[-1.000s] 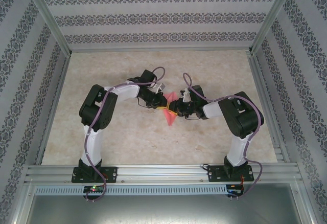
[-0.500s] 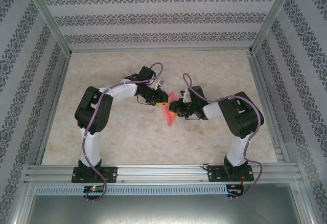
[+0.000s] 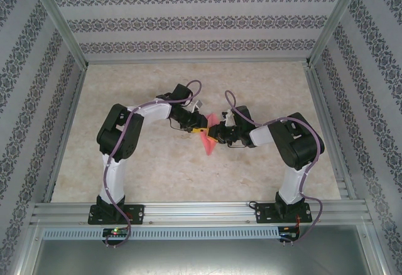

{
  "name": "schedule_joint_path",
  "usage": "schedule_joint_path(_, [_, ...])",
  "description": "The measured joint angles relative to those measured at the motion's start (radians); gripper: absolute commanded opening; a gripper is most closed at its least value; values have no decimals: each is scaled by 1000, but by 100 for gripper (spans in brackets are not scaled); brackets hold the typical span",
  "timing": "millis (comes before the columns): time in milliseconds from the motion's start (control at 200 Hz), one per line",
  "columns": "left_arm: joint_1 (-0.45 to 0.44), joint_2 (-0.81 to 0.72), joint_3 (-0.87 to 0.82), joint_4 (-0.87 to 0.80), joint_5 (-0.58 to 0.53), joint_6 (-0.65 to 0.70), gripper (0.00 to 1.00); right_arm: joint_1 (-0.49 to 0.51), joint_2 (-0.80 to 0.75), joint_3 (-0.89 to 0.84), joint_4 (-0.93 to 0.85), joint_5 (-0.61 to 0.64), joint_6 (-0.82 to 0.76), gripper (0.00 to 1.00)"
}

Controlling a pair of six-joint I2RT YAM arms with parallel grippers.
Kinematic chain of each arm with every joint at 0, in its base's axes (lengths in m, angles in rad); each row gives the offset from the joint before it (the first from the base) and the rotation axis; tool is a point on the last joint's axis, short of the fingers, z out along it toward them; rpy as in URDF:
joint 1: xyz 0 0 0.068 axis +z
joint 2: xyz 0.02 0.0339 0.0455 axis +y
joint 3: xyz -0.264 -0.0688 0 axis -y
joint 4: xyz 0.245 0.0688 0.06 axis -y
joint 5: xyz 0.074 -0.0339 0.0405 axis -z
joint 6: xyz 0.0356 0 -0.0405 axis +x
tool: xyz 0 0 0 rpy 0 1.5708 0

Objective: Fold a paper plane with a square sheet of paper (pick it up from the middle)
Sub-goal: Fourth fold the wing at the center of the table.

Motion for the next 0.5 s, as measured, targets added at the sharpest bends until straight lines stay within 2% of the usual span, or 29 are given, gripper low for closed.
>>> schedule_joint_path(160, [-1,21,14,2,0,-3,30,0,0,0,0,0,0,17])
schedule_joint_path(365, [-1,42,26,4,1,-8,12,0,0,0,-2,0,0,17])
schedule_joint_path(500, [-1,42,31,4,4,-6,6,0,0,0,-3,-2,-1,17])
